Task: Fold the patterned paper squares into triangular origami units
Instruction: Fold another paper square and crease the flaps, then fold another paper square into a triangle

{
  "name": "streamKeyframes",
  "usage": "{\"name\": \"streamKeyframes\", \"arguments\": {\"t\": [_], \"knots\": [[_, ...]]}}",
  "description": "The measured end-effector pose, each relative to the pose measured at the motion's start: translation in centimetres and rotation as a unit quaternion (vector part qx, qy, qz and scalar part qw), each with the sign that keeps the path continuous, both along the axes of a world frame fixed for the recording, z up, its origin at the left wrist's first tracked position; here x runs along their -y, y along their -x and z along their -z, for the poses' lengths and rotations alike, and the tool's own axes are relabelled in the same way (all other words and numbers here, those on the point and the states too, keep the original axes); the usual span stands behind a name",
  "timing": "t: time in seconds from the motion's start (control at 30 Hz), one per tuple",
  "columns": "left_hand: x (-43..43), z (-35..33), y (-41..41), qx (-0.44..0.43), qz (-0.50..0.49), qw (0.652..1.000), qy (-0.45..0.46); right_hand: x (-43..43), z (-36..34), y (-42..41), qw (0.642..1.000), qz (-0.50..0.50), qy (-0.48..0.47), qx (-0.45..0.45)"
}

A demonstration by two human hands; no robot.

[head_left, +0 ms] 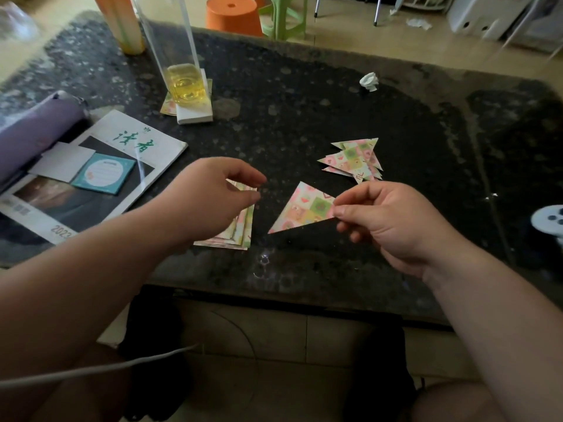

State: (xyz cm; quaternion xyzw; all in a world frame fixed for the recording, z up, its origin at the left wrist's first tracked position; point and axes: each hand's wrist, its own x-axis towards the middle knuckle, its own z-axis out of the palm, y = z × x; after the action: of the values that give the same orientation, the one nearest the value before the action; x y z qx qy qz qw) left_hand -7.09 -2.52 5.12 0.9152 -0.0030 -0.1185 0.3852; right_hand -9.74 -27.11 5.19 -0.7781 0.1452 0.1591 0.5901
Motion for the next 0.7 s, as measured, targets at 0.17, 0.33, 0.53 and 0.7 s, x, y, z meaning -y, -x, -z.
{"name": "streamKeyframes", "arguments": {"t": [0.17,0.33,0.53,0.7], "knots": [[0.4,0.1,-0.5,-0.007,0.079,0.994,-0.079,0.0,0.9,-2.0,0.998,0.052,0.044,0.007],[-0.6,1.1,-2.5,-0.026,0.103,0.972,-0.209,1.4,2.7,-5.5,0.979,0.196,0.051,0.031],[-1.6,3.7,-2.7,-0.075,0.097,0.938,-0.325,1.2,5.0,-6.5,0.953,0.249,0.171,-0.013],[-0.7,4.8,-1.8,-0.062,0.086,0.932,-0.347,-3.8,3.8,-5.3,0.982,0.058,0.166,0.074]]}}
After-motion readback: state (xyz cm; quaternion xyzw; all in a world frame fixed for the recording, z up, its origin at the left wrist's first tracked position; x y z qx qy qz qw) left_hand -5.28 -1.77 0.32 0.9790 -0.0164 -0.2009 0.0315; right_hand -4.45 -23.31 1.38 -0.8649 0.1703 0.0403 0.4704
